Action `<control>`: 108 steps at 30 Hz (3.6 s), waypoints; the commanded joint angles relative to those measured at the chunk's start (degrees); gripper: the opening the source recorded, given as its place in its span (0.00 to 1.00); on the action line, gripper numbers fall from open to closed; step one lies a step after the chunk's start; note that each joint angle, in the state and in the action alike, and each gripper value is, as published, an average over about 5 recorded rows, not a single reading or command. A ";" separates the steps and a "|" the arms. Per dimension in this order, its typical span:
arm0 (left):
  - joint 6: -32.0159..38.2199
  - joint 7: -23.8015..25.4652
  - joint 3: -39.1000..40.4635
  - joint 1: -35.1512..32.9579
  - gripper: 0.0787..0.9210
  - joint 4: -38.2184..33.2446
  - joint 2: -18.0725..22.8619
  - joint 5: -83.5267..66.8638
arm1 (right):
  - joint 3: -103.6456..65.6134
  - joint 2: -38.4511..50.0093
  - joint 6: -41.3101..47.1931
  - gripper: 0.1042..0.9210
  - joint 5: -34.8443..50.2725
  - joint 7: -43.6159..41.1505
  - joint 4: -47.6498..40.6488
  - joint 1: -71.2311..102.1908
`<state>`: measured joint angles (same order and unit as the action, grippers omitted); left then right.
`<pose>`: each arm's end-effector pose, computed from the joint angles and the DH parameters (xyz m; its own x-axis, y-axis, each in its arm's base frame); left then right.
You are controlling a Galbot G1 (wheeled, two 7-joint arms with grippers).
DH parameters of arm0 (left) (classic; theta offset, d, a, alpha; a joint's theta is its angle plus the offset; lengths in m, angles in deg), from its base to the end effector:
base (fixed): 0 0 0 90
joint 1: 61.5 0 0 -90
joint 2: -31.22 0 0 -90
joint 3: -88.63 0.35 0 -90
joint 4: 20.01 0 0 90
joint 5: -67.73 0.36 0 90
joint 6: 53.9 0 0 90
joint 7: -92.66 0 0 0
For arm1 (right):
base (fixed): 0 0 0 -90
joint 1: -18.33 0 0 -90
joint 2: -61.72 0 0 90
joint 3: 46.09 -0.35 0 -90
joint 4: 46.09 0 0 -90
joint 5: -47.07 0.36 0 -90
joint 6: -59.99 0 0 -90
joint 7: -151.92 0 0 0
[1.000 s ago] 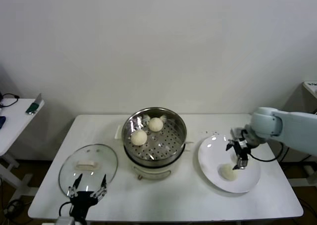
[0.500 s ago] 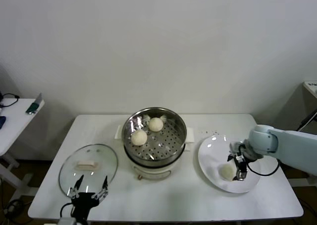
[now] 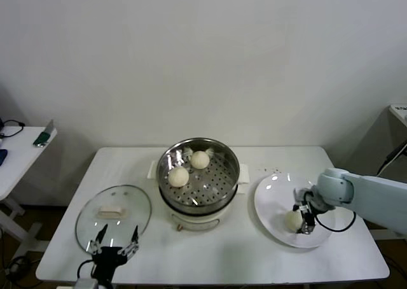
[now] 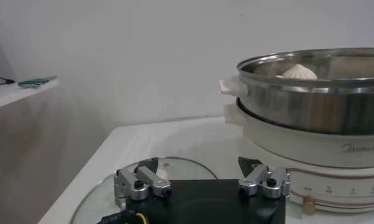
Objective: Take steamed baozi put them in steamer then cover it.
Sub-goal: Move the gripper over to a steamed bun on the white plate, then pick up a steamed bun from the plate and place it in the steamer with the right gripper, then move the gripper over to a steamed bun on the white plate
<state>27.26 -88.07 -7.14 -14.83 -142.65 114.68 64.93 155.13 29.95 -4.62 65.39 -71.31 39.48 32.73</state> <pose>0.1155 0.0480 -0.3171 -0.9444 -0.0506 0.3250 -0.0162 0.9940 0.1079 0.4359 -0.1450 -0.2460 -0.1111 -0.0643 0.9917 -0.9916 0.0733 -0.1064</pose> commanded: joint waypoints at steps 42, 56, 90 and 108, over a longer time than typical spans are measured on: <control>0.14 -0.09 -1.17 -1.21 0.88 -2.58 0.99 0.38 | 8.16 -38.13 -36.96 0.67 -19.26 -5.15 6.50 -23.36; 0.12 -0.21 -0.92 -1.02 0.88 -2.10 1.18 0.56 | 7.27 -39.52 -37.25 0.68 -23.65 -2.88 -0.40 -19.37; 0.37 -0.13 -0.58 -0.75 0.88 -2.17 0.68 0.31 | 24.14 -3.88 -16.21 0.88 9.58 -17.30 -8.90 -36.91; 0.32 0.28 -0.70 0.14 0.88 -0.68 0.43 -0.24 | -1.38 -0.38 -12.96 0.88 -7.01 -13.52 -17.43 -2.69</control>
<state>27.57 -87.79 -7.90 -14.83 -143.28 115.17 64.73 164.60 26.22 -21.02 63.43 -85.69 26.22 14.23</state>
